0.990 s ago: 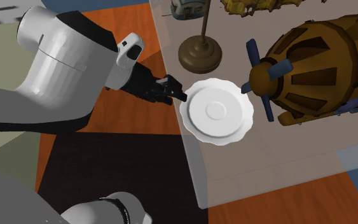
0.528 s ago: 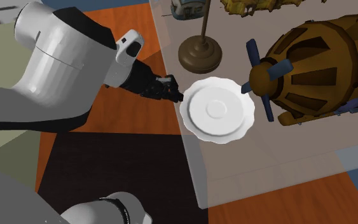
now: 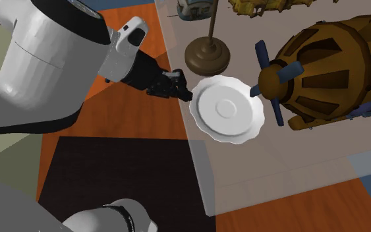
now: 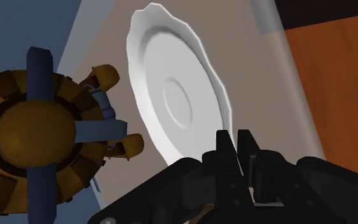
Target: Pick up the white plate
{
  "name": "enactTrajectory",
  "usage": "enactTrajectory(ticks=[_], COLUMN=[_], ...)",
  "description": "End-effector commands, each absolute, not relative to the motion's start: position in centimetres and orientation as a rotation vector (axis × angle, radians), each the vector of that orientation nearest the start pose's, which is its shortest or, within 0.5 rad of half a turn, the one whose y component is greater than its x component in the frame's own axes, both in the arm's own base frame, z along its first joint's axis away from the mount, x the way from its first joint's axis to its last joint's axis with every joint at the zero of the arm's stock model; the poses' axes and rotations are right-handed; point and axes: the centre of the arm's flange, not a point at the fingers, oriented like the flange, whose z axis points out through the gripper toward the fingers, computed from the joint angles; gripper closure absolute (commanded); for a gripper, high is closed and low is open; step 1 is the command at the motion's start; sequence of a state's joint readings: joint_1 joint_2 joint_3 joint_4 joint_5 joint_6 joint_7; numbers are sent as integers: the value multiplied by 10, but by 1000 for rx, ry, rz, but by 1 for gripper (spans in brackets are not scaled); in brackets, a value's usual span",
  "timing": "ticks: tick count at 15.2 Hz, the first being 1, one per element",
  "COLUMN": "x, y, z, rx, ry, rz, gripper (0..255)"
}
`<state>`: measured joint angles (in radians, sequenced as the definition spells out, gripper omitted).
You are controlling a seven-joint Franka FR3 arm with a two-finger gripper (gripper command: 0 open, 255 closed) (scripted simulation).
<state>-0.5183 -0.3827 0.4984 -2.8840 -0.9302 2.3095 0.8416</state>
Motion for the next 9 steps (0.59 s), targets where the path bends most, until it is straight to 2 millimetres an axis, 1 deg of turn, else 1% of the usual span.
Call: enactTrajectory(ticks=[1, 7, 9], x=[321, 321, 321], y=[-44, -44, -44], z=[281, 312, 313], rx=[2321, 2321, 2321], ry=[-188, -188, -188], rz=[48, 48, 48], gripper=[255, 255, 255])
